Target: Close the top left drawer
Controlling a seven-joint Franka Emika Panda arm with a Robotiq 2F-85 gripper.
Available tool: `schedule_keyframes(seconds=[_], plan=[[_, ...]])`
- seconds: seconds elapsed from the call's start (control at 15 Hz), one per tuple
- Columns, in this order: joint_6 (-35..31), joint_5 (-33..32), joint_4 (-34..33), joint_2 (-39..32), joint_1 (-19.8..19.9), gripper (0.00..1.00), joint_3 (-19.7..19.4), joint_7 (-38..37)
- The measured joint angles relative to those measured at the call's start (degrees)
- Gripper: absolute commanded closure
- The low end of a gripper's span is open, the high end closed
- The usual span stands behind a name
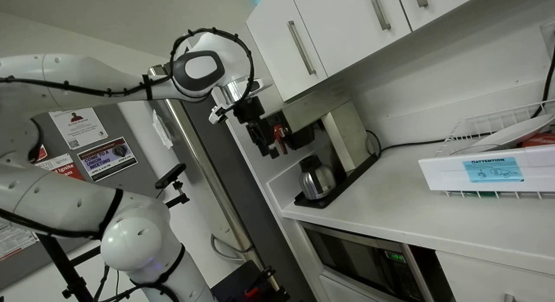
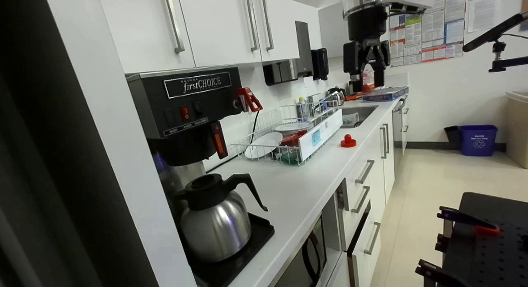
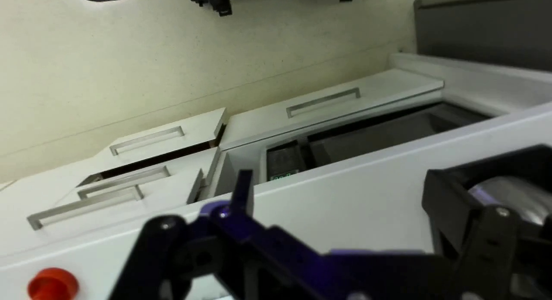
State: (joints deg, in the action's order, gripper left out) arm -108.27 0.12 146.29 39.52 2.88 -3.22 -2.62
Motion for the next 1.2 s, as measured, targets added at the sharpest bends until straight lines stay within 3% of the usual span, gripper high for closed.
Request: schedule_keyframes(seconds=[0.4, 0.6, 1.2], plan=[[-17.41, -5.08, 7.37, -1.64, 13.12, 0.0, -10.68, -0.03], [-24.09, -6.23, 10.93, -3.95, 19.53, 0.0, -13.8, -0.2], [-25.02, -5.3, 10.77, -5.78, 20.56, 0.0, -14.53, -1.15]])
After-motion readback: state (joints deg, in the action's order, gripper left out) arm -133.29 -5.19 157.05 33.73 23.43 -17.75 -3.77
